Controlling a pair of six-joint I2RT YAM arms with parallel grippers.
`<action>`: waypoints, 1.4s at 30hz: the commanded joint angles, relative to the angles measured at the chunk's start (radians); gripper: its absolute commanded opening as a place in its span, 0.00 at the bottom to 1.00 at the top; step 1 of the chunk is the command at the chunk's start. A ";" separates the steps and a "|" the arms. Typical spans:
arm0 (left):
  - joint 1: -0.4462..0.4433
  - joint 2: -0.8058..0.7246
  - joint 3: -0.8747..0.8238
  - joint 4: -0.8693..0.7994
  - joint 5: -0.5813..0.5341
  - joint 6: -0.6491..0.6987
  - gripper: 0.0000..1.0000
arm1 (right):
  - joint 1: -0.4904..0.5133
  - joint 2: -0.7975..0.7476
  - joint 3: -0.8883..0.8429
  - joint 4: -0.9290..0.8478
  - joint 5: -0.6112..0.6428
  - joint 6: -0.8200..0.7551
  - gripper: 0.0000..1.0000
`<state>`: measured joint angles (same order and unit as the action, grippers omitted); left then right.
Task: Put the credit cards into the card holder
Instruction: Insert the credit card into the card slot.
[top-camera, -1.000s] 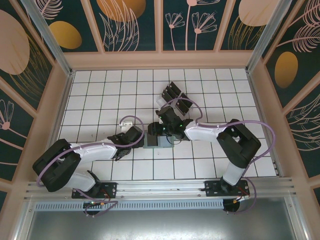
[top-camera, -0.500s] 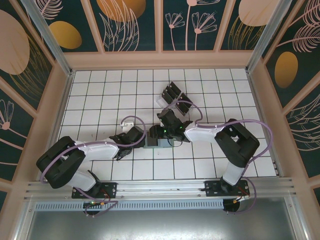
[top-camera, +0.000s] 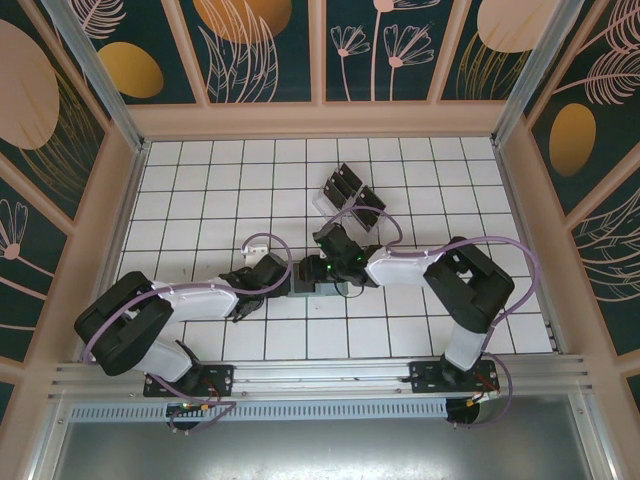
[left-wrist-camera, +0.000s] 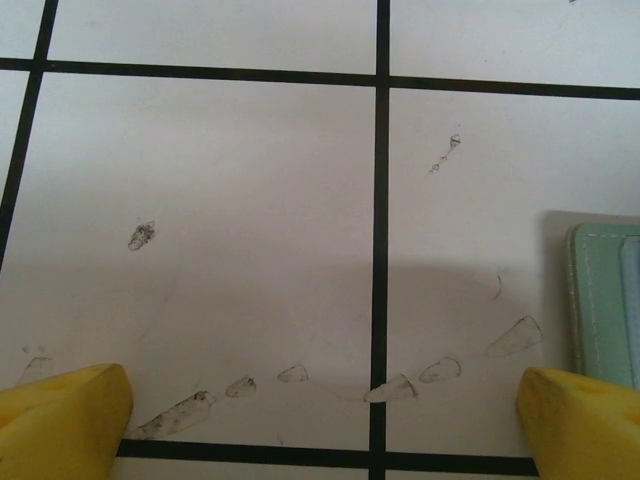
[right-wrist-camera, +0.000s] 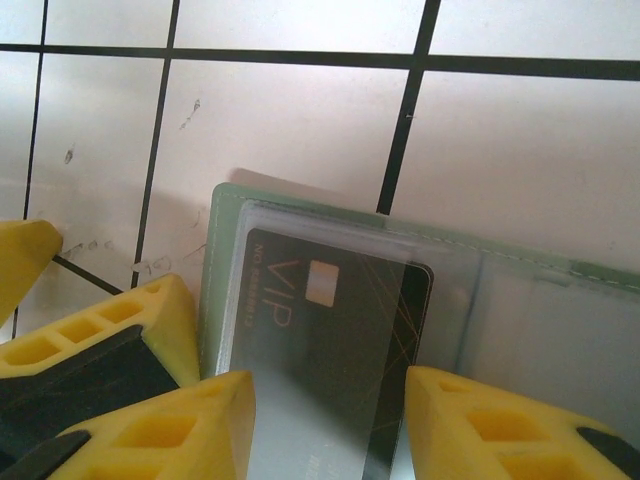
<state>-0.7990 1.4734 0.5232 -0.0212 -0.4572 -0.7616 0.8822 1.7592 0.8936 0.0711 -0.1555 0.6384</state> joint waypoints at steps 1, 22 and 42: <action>-0.005 0.017 -0.015 0.021 0.010 -0.009 0.98 | 0.015 0.019 0.000 0.013 0.002 0.017 0.44; -0.004 0.016 -0.019 0.029 0.018 -0.009 0.99 | 0.021 -0.068 -0.003 -0.060 0.094 0.007 0.44; -0.005 0.019 -0.040 0.053 0.025 -0.011 0.98 | 0.033 0.017 0.014 -0.030 0.049 0.026 0.43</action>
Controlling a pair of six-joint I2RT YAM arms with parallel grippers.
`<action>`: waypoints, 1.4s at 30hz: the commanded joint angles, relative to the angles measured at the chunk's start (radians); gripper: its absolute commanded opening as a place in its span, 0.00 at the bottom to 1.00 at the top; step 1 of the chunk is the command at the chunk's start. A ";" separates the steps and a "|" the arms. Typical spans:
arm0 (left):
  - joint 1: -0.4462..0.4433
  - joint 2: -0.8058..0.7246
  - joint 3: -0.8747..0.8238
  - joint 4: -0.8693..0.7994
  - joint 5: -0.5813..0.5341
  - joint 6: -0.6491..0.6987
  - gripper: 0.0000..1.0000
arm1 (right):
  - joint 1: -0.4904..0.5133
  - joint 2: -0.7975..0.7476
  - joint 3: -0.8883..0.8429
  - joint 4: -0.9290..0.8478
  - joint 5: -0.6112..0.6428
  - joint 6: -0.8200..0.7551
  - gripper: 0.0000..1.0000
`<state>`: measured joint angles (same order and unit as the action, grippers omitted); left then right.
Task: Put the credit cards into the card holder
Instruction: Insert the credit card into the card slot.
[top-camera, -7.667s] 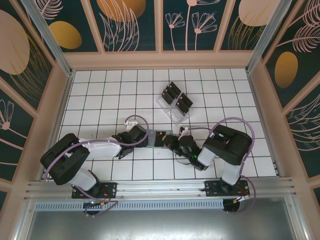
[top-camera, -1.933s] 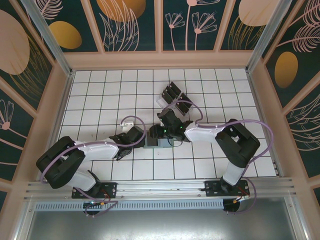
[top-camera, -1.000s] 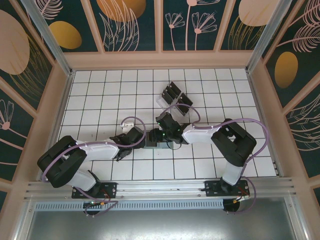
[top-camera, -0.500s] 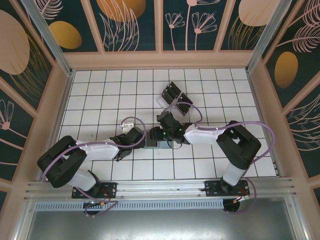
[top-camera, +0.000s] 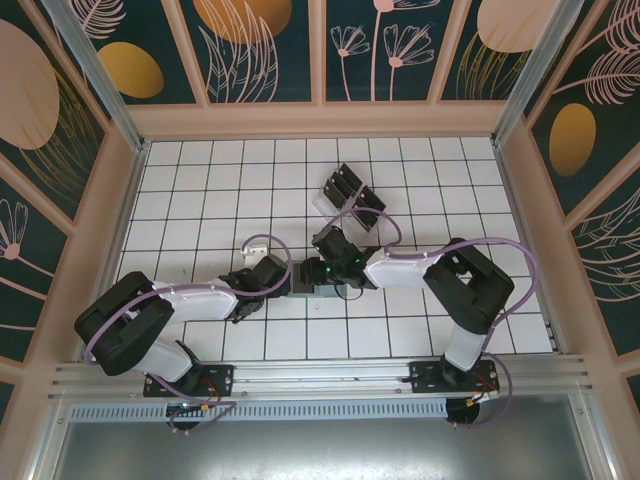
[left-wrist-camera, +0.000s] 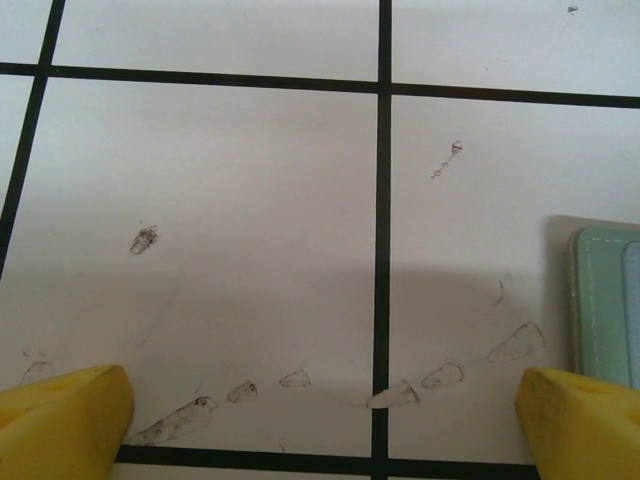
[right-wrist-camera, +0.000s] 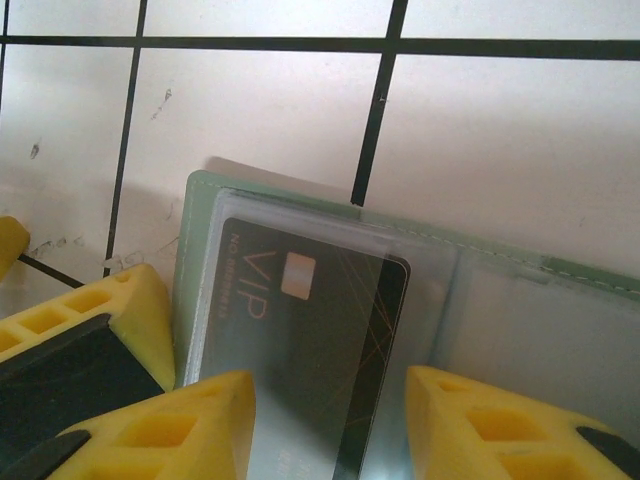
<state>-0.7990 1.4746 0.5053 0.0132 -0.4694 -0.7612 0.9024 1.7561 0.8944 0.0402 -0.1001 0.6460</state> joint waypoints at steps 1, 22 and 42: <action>-0.005 0.018 -0.023 0.022 0.038 -0.011 0.99 | 0.014 0.022 0.016 0.000 -0.007 0.018 0.44; -0.005 0.029 -0.034 0.057 0.065 -0.006 0.98 | 0.049 0.071 0.097 -0.046 -0.013 0.004 0.44; 0.003 -0.142 0.105 -0.079 0.051 0.036 0.98 | -0.057 -0.420 -0.181 -0.138 0.216 0.060 0.47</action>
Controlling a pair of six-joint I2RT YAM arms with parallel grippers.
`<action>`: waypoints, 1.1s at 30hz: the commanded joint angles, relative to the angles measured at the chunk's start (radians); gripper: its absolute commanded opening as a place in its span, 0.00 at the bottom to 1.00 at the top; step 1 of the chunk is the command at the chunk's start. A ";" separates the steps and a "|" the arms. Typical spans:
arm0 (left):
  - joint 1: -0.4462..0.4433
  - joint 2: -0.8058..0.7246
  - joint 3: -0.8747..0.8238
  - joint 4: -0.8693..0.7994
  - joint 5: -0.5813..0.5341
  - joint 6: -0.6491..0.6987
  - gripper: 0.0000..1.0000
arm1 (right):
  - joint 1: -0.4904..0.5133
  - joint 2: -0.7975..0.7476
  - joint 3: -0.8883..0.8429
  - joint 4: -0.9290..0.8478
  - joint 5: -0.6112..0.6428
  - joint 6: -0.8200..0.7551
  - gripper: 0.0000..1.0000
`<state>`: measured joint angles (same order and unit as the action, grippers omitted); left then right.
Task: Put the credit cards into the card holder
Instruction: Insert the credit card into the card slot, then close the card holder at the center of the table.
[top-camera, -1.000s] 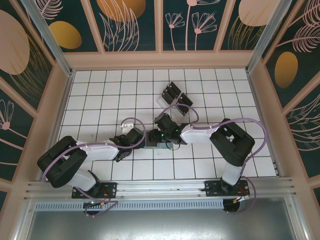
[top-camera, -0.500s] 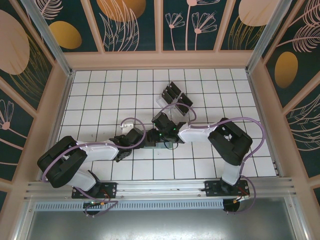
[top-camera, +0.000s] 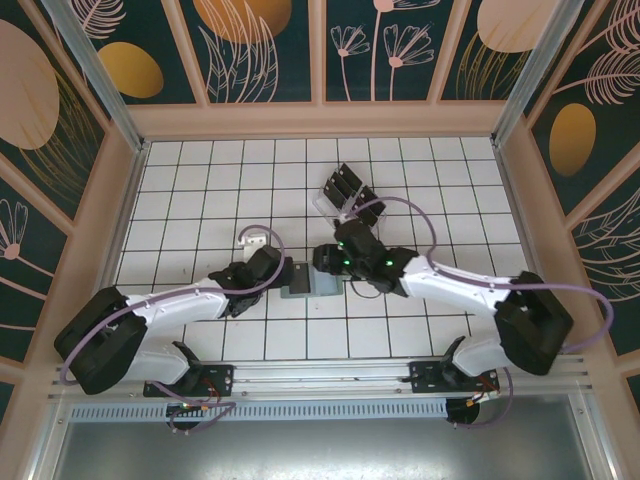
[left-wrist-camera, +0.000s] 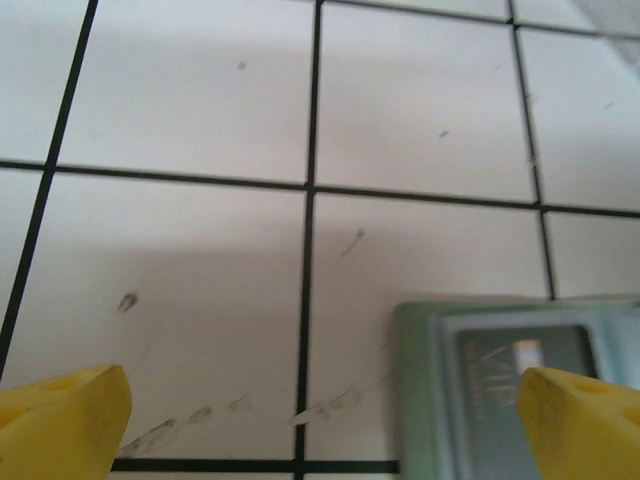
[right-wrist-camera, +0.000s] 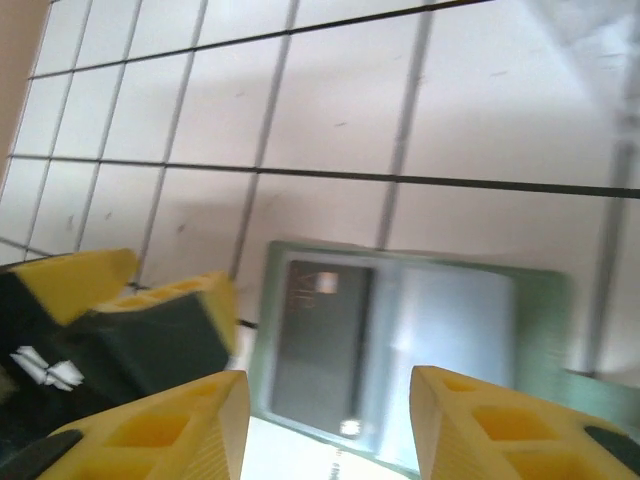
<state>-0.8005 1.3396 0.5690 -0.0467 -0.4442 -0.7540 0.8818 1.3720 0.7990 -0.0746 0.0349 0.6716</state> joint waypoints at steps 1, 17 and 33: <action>0.012 -0.004 0.051 -0.006 0.049 0.039 0.99 | -0.054 -0.057 -0.116 -0.014 0.083 0.037 0.47; 0.137 0.084 0.038 0.205 0.398 0.055 0.98 | -0.119 0.020 -0.188 0.178 0.033 0.013 0.48; 0.137 0.150 -0.058 0.349 0.484 0.020 0.98 | -0.130 0.125 -0.185 0.237 -0.015 0.004 0.16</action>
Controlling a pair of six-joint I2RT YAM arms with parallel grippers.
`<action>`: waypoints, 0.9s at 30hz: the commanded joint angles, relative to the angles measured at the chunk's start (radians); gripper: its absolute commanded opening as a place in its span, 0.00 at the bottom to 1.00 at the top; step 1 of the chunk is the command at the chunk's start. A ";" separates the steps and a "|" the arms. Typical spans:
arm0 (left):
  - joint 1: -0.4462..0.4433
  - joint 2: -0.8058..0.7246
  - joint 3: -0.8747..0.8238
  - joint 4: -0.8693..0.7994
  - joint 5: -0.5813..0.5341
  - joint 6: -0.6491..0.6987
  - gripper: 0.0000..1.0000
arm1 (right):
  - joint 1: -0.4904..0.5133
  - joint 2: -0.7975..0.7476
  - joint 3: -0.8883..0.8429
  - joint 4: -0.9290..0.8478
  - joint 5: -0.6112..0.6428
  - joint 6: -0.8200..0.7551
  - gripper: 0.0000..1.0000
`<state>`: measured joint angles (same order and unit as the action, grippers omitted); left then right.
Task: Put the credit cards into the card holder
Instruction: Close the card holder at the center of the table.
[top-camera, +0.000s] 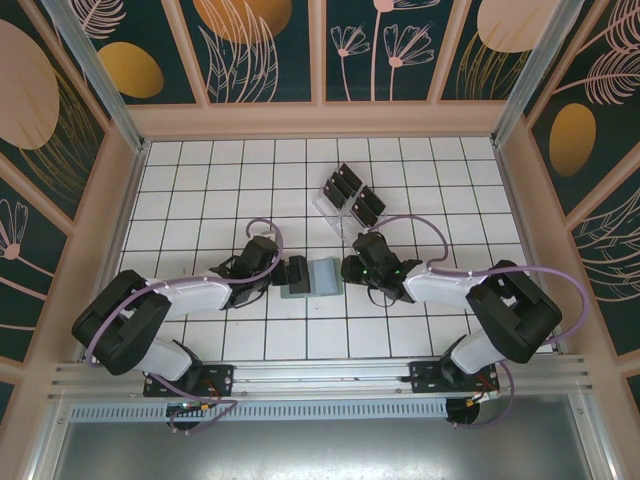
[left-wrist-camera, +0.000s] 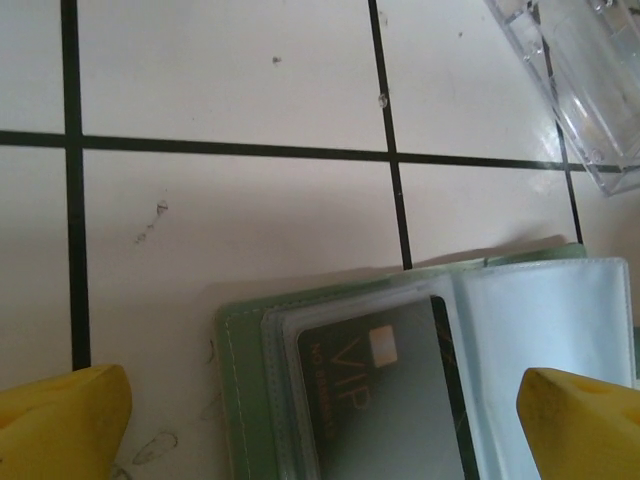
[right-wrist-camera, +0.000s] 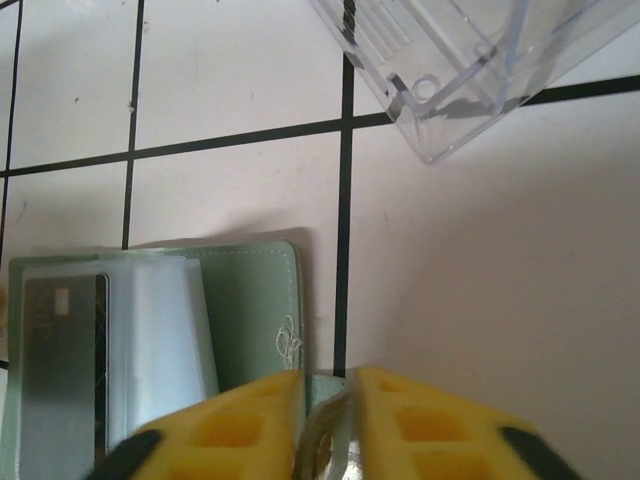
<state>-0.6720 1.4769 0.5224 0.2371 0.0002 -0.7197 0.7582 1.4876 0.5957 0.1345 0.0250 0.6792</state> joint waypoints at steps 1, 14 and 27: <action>0.008 0.017 -0.013 0.075 0.046 -0.015 0.99 | -0.008 0.008 0.015 0.028 -0.005 -0.003 0.12; 0.009 0.035 -0.021 0.132 0.104 -0.030 0.99 | 0.042 0.013 0.034 0.024 -0.031 0.010 0.00; 0.003 -0.018 -0.033 0.123 0.130 -0.053 0.98 | 0.066 0.041 0.033 0.051 -0.036 0.029 0.00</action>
<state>-0.6636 1.4796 0.5026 0.3046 0.0486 -0.7422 0.8181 1.5108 0.6109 0.1543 -0.0059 0.6910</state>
